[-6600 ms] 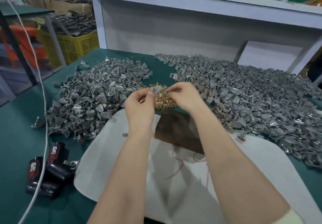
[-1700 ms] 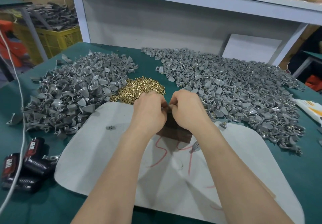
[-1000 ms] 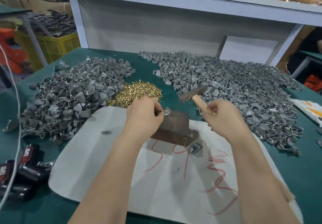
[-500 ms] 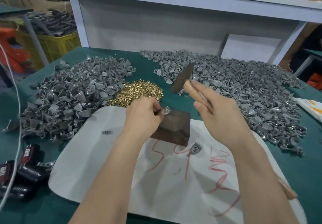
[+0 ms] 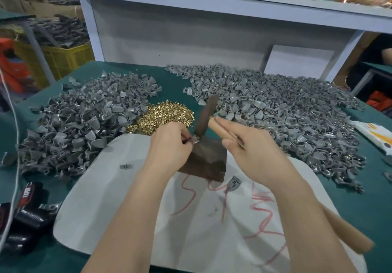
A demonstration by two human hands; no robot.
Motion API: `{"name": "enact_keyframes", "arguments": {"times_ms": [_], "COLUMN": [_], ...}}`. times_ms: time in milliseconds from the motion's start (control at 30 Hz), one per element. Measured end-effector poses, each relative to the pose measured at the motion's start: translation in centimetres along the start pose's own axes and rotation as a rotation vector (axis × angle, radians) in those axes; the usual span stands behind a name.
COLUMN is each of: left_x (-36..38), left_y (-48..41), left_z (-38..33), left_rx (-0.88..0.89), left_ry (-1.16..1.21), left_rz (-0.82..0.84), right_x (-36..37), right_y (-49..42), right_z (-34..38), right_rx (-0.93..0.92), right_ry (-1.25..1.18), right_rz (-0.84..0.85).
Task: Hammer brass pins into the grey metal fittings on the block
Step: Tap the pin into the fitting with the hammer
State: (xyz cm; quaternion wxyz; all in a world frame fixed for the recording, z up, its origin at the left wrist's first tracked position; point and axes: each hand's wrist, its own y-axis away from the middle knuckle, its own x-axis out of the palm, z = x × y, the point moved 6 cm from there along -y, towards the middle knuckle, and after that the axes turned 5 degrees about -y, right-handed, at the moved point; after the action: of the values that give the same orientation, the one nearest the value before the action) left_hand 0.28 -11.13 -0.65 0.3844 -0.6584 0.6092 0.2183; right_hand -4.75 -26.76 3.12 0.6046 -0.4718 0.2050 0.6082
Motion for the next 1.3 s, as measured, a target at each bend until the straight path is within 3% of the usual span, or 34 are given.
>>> {"name": "enact_keyframes", "arguments": {"times_ms": [133, 267, 333, 433, 567, 767, 933, 1100, 1200, 1300], "left_x": [-0.1, 0.0, 0.0, 0.0, -0.2, -0.2, -0.2, 0.0, 0.1, 0.4], "left_y": [0.0, 0.0, 0.0, -0.1, 0.2, 0.2, 0.2, 0.3, 0.5, 0.6], "left_z": [-0.2, 0.1, 0.1, 0.0, -0.1, -0.3, -0.5, -1.2, -2.0, -2.7], "left_rx": [0.023, -0.013, -0.015, 0.001, -0.029, -0.03, -0.021, 0.029, 0.095, 0.151], "left_ry": [-0.003, 0.02, 0.037, 0.013, 0.016, -0.009, -0.018, -0.004, 0.024, 0.009], "left_rz": [-0.017, 0.006, 0.001, -0.004, 0.004, 0.02, 0.029, 0.028, 0.009, -0.004], "right_x": [-1.8, 0.3, 0.1, -1.4, 0.3, 0.9, 3.4, 3.6, 2.3, 3.3], "right_y": [0.3, 0.0, 0.0, 0.0, -0.1, -0.7, -1.4, -1.3, -1.9, -2.7], "right_z": [0.8, 0.2, 0.4, 0.5, -0.7, -4.3, -7.2, -7.4, -4.6, -2.1], "right_rx": [-0.088, 0.0, 0.0, -0.055, 0.049, 0.3, 0.437, 0.413, 0.262, 0.173], "right_ry": [-0.194, -0.011, -0.02, -0.218, -0.032, -0.34, -0.023, 0.132, -0.073, -0.337], "right_rz": [-0.251, 0.009, -0.056, -0.21, 0.029, -0.063, 0.088, 0.163, -0.032, 0.064]}}
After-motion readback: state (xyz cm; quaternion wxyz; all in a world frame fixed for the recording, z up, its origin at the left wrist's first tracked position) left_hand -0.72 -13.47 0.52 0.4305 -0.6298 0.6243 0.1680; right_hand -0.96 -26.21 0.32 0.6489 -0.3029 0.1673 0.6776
